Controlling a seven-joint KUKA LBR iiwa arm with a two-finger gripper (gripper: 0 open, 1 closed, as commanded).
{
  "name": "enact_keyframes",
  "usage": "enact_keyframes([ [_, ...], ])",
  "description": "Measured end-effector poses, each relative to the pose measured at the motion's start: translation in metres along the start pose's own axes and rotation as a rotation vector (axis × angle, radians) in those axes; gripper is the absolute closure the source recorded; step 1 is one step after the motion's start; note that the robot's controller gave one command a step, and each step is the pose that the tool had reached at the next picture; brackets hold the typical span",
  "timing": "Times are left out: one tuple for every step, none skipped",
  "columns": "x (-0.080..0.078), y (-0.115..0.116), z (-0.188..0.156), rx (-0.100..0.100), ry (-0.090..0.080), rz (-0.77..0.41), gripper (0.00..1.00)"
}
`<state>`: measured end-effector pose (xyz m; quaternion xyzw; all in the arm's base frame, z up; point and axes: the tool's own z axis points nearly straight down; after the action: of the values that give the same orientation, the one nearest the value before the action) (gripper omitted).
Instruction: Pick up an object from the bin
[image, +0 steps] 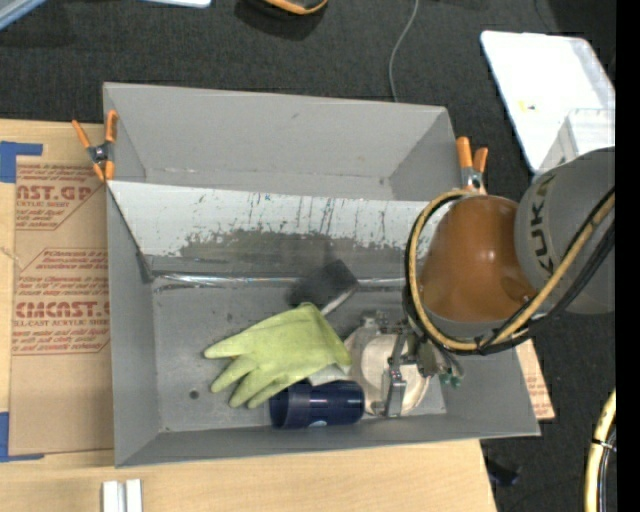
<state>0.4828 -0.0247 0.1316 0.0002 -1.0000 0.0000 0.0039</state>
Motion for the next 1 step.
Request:
enact_keyframes([
  [-0.0020,-0.0001,-0.0034,0.001,-0.007,0.000,0.00],
])
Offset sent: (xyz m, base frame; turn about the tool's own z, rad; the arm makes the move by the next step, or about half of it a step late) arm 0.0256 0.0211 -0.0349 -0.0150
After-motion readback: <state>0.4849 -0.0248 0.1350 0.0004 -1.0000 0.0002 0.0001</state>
